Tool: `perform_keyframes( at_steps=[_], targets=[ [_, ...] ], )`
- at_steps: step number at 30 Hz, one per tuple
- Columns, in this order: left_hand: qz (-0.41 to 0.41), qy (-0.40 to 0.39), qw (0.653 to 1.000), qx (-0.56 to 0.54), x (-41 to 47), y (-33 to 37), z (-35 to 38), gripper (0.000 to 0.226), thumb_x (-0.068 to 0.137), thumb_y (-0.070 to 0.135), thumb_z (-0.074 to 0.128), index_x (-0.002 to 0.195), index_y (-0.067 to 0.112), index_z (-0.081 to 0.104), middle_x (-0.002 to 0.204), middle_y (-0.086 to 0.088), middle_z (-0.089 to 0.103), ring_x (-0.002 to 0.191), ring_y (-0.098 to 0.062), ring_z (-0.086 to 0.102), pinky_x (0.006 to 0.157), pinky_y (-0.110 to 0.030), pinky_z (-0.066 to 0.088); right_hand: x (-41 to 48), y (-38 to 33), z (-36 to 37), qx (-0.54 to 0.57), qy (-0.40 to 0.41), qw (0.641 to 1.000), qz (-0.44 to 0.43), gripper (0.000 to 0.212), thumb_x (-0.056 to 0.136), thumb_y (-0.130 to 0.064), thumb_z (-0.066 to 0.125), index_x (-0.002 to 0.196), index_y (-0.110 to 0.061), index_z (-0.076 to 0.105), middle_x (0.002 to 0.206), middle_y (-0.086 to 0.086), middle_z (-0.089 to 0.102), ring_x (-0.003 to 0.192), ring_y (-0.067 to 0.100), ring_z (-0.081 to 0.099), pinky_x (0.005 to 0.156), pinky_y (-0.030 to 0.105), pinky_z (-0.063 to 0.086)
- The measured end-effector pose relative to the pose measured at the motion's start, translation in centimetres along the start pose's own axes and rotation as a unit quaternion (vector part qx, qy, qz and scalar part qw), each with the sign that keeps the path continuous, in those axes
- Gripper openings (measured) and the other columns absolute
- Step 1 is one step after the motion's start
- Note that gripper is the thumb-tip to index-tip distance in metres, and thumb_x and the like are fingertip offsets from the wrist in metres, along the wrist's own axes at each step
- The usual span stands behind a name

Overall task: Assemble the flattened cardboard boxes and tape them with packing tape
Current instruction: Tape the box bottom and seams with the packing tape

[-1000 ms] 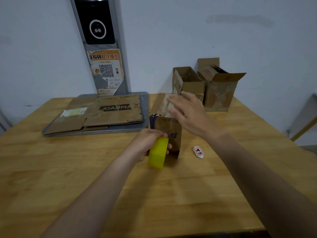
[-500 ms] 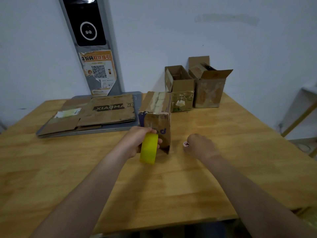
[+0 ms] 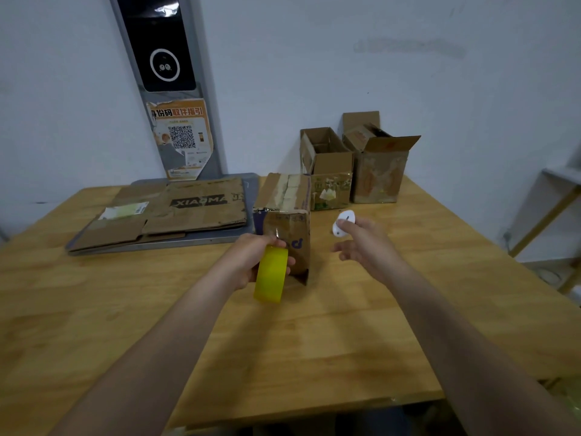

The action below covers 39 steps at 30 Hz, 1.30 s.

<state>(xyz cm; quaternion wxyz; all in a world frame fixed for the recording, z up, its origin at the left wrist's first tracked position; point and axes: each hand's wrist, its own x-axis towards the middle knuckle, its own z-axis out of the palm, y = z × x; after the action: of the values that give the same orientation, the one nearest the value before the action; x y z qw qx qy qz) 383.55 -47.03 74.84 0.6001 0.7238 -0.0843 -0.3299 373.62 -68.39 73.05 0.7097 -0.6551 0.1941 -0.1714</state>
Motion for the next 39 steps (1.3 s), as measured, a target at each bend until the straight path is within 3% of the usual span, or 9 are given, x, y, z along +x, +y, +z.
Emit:
perform_keyframes(
  at_steps=[6,8,11,15,19,24,30,34,39],
  targets=[
    [0.005,-0.004,1.000,0.000,0.4,-0.3,-0.2,0.023,0.100,0.021,0.061,0.120,0.011,0.064,0.094,-0.016,0.079,0.074,-0.026,0.077,0.073,-0.037,0.057,-1.0,-3.4,2.2,-0.162,-0.054,0.981,-0.091,0.027,0.109,-0.027,0.043,0.132,-0.023,0.055,0.083,0.002,0.054,0.050,0.007,0.041,0.044,0.025,0.030],
    [0.006,-0.005,1.000,0.001,0.6,-0.4,-0.3,0.023,0.100,0.022,0.061,0.120,0.011,0.064,0.095,-0.016,0.079,0.075,-0.027,0.078,0.074,-0.037,0.057,-1.2,-4.2,3.0,-0.322,-0.068,0.922,-0.204,0.026,0.108,-0.032,0.044,0.130,-0.025,0.057,0.089,-0.012,0.055,0.065,0.001,0.048,0.056,0.022,0.036],
    [0.009,-0.009,1.000,0.001,0.8,-0.5,-0.4,0.023,0.102,0.024,0.058,0.117,0.010,0.068,0.094,-0.016,0.079,0.074,-0.027,0.078,0.068,-0.034,0.057,-1.3,-5.0,4.6,-0.455,-0.103,0.824,-0.323,0.015,0.103,-0.033,0.054,0.099,-0.025,0.066,0.086,-0.010,0.063,0.076,0.005,0.056,0.063,0.030,0.042],
    [0.026,-0.012,1.000,0.005,1.0,-0.9,-0.5,0.024,0.100,0.025,0.059,0.113,0.009,0.071,0.093,-0.016,0.079,0.075,-0.027,0.077,0.064,-0.033,0.059,-0.3,-5.4,7.2,-0.570,-0.119,0.748,-0.320,0.026,0.091,-0.034,0.065,0.072,-0.018,0.071,0.063,-0.003,0.060,0.059,0.013,0.054,0.052,0.033,0.035],
    [0.042,-0.011,0.999,0.008,1.2,-1.3,-0.7,0.028,0.102,0.032,0.057,0.115,0.010,0.070,0.093,-0.016,0.079,0.081,-0.030,0.078,0.073,-0.039,0.062,0.1,-5.3,9.5,-0.643,-0.127,0.691,-0.304,0.032,0.093,-0.034,0.065,0.071,-0.011,0.070,0.066,0.004,0.059,0.064,0.020,0.056,0.052,0.033,0.038],
    [0.045,-0.014,0.999,-0.010,1.5,-1.7,-1.0,0.025,0.105,0.028,0.054,0.116,0.009,0.067,0.093,-0.019,0.078,0.085,-0.034,0.078,0.081,-0.047,0.063,0.1,-5.6,10.7,-0.670,-0.106,0.666,-0.310,0.046,0.092,-0.027,0.068,0.057,-0.023,0.037,0.065,-0.002,0.038,0.062,0.020,0.040,0.049,0.027,0.023],
    [0.040,-0.026,0.999,-0.009,2.0,-1.4,-1.4,0.023,0.102,0.025,0.060,0.112,0.007,0.069,0.094,-0.021,0.078,0.082,-0.034,0.077,0.077,-0.044,0.063,0.4,-6.4,10.3,-0.690,-0.117,0.650,-0.296,0.049,0.092,-0.025,0.070,0.057,-0.023,0.035,0.064,0.000,0.036,0.063,0.023,0.039,0.049,0.027,0.023],
    [0.036,-0.023,0.999,0.002,2.2,-1.2,-1.3,0.023,0.101,0.022,0.061,0.110,0.003,0.071,0.091,-0.021,0.078,0.072,-0.030,0.077,0.060,-0.034,0.060,0.4,-6.4,7.5,-0.686,-0.117,0.672,-0.255,0.038,0.088,-0.028,0.073,0.058,-0.016,0.054,0.061,0.001,0.049,0.057,0.021,0.052,0.049,0.029,0.033],
    [0.035,-0.013,0.999,0.002,2.4,-1.4,-1.1,0.020,0.101,0.020,0.060,0.110,0.005,0.069,0.089,-0.021,0.078,0.070,-0.031,0.076,0.061,-0.035,0.060,-0.2,-4.7,3.4,-0.693,-0.110,0.698,-0.140,0.016,0.087,-0.039,0.076,0.089,-0.024,0.078,0.079,-0.005,0.068,0.072,0.013,0.062,0.056,0.029,0.044]
  ],
)
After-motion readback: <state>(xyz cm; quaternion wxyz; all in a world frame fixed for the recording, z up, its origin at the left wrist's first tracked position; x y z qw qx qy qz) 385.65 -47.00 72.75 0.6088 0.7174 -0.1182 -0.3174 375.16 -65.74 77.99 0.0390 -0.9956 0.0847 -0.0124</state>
